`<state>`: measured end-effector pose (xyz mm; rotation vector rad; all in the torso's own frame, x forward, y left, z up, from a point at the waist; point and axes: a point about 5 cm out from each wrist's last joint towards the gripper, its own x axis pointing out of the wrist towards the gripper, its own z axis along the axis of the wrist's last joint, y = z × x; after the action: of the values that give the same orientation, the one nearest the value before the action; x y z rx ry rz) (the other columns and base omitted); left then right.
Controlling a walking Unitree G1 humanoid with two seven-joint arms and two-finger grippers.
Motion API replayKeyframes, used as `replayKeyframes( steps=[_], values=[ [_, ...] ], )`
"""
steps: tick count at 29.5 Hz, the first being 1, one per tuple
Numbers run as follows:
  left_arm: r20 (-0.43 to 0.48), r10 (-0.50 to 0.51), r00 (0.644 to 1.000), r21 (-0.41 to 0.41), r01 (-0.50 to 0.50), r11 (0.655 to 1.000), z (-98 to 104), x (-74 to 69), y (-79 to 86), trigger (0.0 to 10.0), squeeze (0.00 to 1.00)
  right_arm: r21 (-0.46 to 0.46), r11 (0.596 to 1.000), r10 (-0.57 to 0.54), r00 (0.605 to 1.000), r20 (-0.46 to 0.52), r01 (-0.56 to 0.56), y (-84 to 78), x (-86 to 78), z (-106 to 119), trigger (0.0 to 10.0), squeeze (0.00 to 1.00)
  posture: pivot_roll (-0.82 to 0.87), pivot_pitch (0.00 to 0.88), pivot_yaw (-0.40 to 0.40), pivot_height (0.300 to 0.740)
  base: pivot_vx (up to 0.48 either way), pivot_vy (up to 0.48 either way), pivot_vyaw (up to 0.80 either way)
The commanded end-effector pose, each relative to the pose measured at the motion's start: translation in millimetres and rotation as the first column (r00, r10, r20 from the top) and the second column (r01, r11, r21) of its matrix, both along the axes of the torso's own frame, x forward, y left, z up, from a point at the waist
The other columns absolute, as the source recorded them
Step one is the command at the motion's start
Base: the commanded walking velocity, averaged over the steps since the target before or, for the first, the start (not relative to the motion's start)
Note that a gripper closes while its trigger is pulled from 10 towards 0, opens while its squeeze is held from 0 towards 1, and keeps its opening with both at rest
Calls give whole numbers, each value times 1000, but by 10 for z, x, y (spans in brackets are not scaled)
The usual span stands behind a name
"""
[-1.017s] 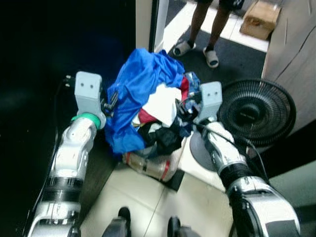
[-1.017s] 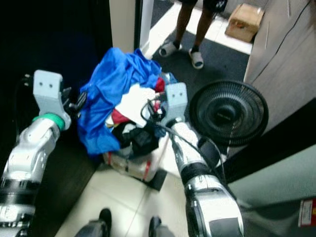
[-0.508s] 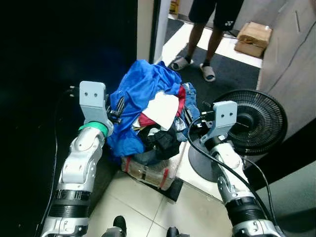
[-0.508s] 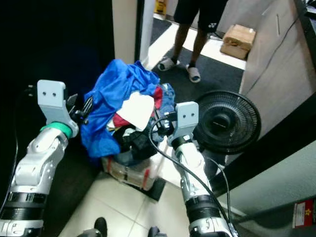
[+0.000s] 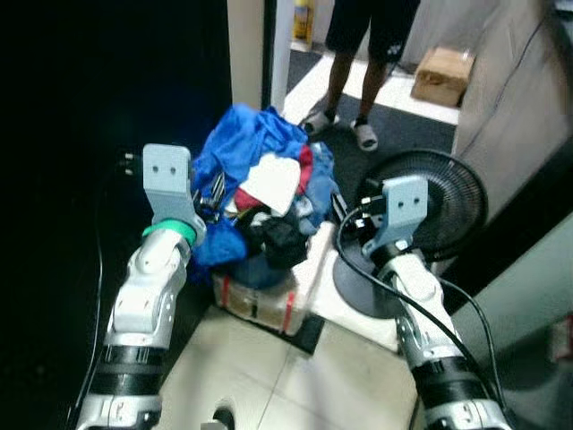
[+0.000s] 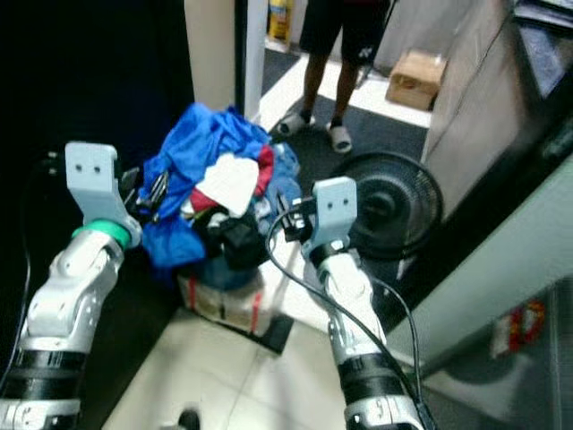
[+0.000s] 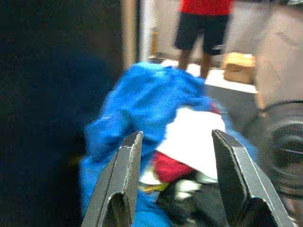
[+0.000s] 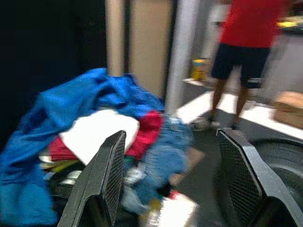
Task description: Clothes washing
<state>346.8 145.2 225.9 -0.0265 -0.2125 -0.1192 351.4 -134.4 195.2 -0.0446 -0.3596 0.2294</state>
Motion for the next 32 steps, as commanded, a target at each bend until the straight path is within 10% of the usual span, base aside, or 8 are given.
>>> replayKeyframes(
  steps=[1,32],
  values=[
    [5,19,1000,-2,-19,1000,-10,-13,37,10000,0,-1,1000,13,1000,-22,-13,43,6,-30,10000,0,60,66,-34,740,0,0,0],
    [-18,35,999,71,-33,997,-166,9,27,10000,0,-40,999,3,992,-128,-8,21,-24,-310,10000,0,43,61,-16,740,392,0,0]
  ],
)
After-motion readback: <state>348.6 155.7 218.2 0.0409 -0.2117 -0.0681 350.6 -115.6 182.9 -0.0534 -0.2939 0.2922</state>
